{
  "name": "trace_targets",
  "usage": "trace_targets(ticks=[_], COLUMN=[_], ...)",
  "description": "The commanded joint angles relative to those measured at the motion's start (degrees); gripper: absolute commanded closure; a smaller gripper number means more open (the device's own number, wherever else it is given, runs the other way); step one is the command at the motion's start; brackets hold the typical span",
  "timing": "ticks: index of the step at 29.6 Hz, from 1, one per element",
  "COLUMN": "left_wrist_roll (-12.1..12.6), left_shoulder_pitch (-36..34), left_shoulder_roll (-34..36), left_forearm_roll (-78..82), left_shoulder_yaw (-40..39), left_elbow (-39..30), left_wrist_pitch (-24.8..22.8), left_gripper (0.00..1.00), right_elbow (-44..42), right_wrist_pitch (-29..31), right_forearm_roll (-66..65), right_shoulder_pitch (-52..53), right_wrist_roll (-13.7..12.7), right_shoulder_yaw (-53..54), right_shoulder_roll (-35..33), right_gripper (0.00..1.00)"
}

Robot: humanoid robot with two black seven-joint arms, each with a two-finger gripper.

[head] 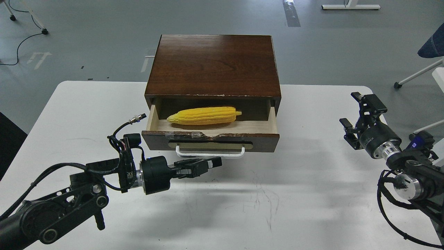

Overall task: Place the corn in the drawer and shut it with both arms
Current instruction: 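Move the left gripper down to the front of the drawer, then push the drawer front with the left gripper into the cabinet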

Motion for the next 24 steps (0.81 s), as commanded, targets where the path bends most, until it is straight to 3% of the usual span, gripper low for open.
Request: trace_targets(ticks=[1, 24], left_wrist_roll=[-0.02, -0.02], left_shoulder_pitch=[-0.01, -1.06], left_shoulder_roll=[-0.06, -0.76], left_forearm_roll=[0.0, 0.0], left_shoulder_yaw=[-0.52, -1.31], left_elbow=[0.32, 5.16], left_wrist_pitch=[0.77, 3.67], left_gripper=[1.0, 1.0], right_elbow=[-0.03, -0.03], right_wrist_pitch=[0.08, -0.01], right_forearm_roll=[0.0, 0.0], right_shoulder_pitch=[-0.29, -1.44], right_wrist_roll=[0.0, 0.0], right_shoulder_yaw=[0.0, 0.0], right_shoulder_roll=[0.45, 1.24], right_gripper=[0.0, 0.0])
